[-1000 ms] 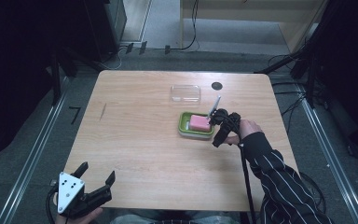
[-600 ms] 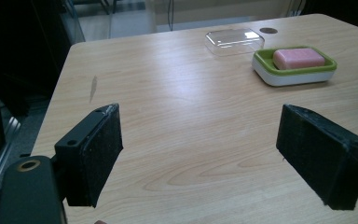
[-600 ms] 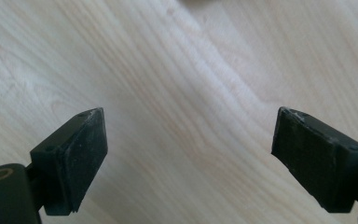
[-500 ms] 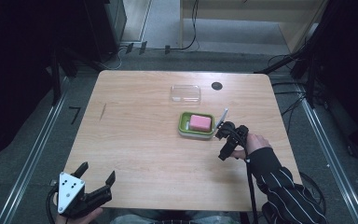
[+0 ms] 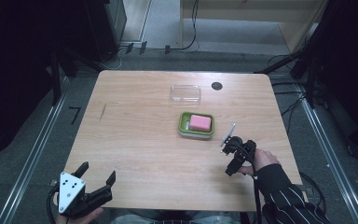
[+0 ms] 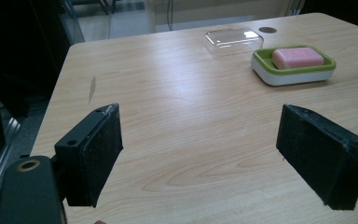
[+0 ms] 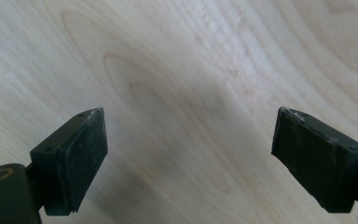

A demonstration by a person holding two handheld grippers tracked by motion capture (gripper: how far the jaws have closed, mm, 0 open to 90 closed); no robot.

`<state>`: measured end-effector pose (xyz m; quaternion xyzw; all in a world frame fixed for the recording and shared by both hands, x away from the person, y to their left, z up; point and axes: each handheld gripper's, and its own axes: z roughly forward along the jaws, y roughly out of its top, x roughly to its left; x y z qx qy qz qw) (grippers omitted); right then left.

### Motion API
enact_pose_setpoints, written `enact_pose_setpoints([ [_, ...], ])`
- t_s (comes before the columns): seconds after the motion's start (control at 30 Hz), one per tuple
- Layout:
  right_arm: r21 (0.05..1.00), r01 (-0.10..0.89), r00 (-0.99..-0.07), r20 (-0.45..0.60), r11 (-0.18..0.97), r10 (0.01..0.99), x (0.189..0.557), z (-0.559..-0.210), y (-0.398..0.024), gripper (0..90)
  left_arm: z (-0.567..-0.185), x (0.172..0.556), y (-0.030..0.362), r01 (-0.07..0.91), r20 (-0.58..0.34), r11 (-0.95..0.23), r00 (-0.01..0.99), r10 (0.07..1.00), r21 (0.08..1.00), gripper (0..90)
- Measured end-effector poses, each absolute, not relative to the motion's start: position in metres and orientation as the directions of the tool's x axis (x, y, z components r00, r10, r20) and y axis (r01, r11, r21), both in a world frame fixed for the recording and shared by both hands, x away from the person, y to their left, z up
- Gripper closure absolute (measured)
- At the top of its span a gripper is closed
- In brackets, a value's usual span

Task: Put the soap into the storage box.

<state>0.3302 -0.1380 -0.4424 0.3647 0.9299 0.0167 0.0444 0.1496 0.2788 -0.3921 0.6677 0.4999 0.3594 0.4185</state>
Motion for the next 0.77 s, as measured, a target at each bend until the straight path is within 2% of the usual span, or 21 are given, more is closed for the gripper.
enact_pose_setpoints([
  [0.4,0.026,0.691,-0.721,-0.045,0.723,0.691,0.305,-0.456,-0.153,10.9,-0.392,0.15,0.278,0.367,0.063,-0.152,0.244,0.968,0.918,14.7],
  [0.77,0.044,0.695,-0.718,-0.028,0.718,0.696,0.291,-0.461,-0.16,10.9,-0.392,0.151,0.277,0.365,0.059,-0.151,0.249,0.967,0.919,14.7],
])
